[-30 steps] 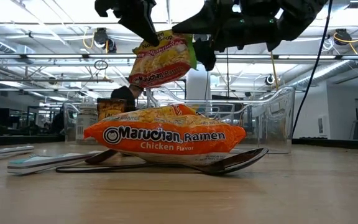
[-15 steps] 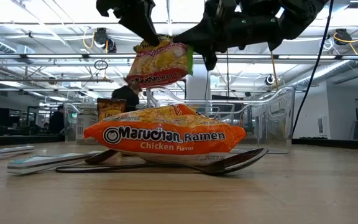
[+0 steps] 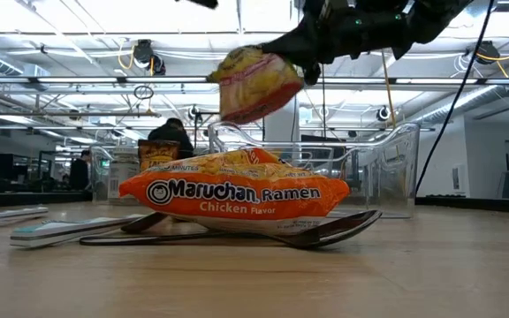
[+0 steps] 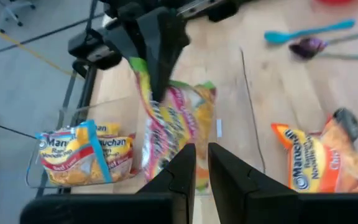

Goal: Pick & Place Food Item
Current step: Put the green noodle pack into the top right transparent container

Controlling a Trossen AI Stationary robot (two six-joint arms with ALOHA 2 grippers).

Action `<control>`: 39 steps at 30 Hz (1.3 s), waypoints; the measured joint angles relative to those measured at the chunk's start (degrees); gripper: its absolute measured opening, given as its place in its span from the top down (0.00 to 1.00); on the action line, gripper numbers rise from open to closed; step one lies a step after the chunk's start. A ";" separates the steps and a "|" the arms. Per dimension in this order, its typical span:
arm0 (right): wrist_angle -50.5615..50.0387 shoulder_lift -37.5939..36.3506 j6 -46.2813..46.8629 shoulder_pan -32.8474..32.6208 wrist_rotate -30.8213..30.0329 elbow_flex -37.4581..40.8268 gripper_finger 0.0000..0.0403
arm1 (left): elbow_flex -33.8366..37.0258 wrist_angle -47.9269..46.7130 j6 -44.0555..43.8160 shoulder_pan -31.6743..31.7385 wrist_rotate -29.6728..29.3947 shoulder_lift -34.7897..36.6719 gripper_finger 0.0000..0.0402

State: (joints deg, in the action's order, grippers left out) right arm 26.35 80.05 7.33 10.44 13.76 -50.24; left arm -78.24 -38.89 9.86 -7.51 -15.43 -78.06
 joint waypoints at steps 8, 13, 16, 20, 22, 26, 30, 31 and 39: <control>-2.00 -4.32 -7.72 8.63 -0.02 -0.04 1.00 | 2.43 2.48 -2.02 0.00 0.38 4.90 0.87; -1.85 -2.99 -13.85 16.45 3.48 -0.07 1.00 | 4.67 2.77 -2.10 0.09 0.17 5.16 0.87; -3.02 -0.80 -16.20 20.74 10.47 -0.03 1.00 | 6.03 3.62 -2.38 0.45 -0.03 5.16 0.87; -2.64 2.66 -19.95 24.38 16.38 -0.04 1.00 | 7.45 5.02 -2.95 1.28 -0.07 5.09 0.87; -2.73 4.78 -21.67 25.56 18.79 -0.04 1.00 | 7.45 5.11 -3.07 1.60 -0.07 5.11 0.87; -2.66 8.43 -23.50 26.36 23.06 -0.03 1.00 | 7.45 6.02 -3.21 2.11 -0.07 5.11 0.87; -2.43 10.89 -26.00 25.90 23.95 -0.04 1.00 | 7.45 6.23 -3.36 2.34 -0.07 5.11 0.87; -2.45 11.32 -26.17 25.84 23.97 -0.02 1.00 | 7.45 6.23 -3.36 2.36 -0.07 5.11 0.87; -4.92 12.87 -26.10 25.46 23.82 -0.02 1.00 | 7.45 6.22 -3.36 2.38 -0.08 5.11 0.87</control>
State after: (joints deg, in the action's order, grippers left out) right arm 21.42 92.92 -18.76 35.90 37.58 -50.26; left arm -70.78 -32.68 6.50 -5.13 -15.52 -72.95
